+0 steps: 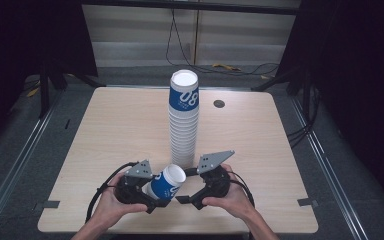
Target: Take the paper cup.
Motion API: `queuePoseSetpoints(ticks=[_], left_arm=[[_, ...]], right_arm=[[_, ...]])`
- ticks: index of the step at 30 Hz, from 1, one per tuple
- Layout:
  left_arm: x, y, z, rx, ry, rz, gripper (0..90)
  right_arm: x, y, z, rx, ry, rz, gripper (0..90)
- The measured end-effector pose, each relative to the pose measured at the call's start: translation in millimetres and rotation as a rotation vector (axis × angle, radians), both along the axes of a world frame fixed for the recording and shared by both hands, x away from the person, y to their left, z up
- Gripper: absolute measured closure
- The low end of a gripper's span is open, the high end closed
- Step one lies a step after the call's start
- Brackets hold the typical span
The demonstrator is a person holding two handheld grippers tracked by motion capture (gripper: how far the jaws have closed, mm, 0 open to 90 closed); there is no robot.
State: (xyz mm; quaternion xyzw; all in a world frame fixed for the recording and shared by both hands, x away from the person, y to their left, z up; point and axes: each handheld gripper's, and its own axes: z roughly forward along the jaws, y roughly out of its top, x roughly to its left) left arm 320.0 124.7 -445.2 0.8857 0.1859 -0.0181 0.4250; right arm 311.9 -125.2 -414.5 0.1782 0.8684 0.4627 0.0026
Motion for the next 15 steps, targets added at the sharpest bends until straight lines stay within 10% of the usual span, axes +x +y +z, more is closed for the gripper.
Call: queuePoseSetpoints(ticks=[15], left_arm=[[-4.1, -13.1, -3.3, 0.120, -0.035, -0.057, 16.4]], right_arm=[[1.5, 1.9, -1.0, -0.133, 0.000, 0.044, 14.8]])
